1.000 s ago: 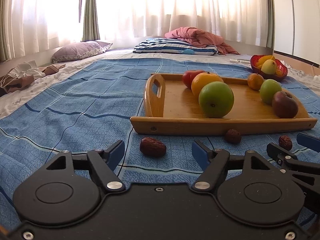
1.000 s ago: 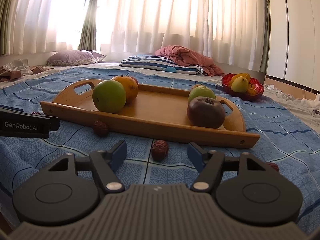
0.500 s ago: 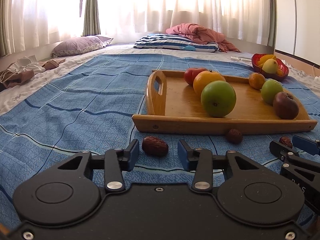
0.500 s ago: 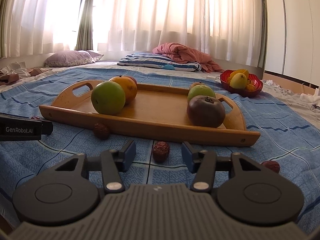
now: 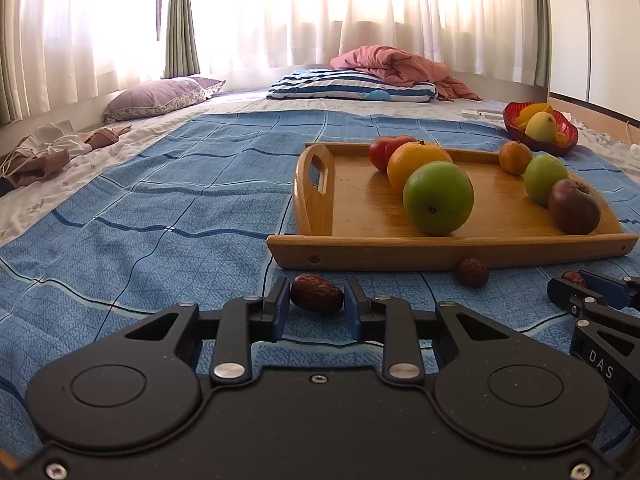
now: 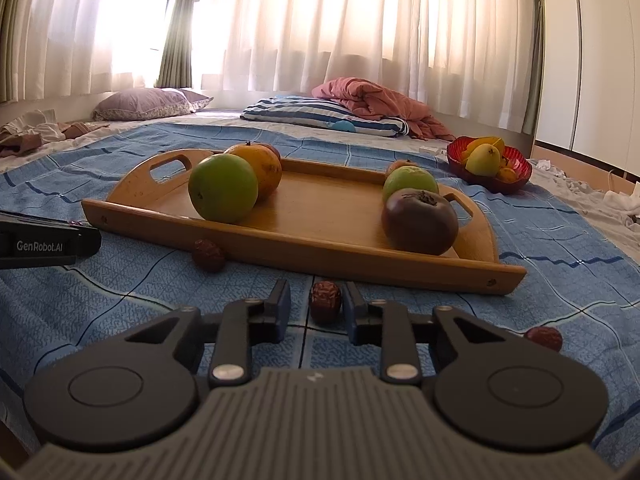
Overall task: Organize fruits
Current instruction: 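Lift both dates and move them toward the tray, then carry both held dates over the tray and lower them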
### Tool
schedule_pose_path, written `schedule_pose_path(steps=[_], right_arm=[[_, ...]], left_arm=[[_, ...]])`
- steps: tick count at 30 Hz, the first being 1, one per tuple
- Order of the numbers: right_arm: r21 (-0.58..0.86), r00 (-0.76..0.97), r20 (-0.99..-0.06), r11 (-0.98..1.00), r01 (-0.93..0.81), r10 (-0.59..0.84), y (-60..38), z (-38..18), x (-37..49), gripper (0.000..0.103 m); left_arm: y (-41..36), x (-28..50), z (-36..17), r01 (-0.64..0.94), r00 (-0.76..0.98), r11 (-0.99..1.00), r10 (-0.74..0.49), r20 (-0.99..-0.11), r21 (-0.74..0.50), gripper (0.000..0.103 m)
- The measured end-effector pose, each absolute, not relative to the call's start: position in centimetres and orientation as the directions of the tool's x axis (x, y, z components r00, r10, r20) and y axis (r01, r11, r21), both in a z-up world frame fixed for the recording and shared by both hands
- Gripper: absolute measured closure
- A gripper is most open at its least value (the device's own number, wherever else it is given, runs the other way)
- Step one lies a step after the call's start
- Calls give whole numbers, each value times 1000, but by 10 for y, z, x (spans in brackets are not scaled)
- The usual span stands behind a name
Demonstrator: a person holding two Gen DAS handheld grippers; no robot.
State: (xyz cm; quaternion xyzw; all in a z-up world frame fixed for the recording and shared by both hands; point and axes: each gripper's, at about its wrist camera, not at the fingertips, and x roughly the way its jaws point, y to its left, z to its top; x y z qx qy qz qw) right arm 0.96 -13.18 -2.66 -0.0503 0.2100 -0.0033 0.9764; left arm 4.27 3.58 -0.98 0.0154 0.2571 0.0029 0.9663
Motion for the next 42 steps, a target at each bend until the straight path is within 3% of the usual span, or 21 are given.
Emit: schedule_pose_path(steps=[5, 27, 42], right_arm=[[-99, 911, -410, 995, -8, -33, -133, -25, 10, 82], [-64, 932, -363, 998, -7, -17, -140, 1, 9, 82], [-36, 932, -360, 999, 37, -47, -158, 18, 51, 82]], left_arm=[[32, 41, -5, 17, 876, 999, 5, -483, 40, 75], [19, 53, 32, 43, 888, 999, -26, -458, 26, 75], [21, 107, 38, 68, 858, 997, -80, -507, -43, 75]])
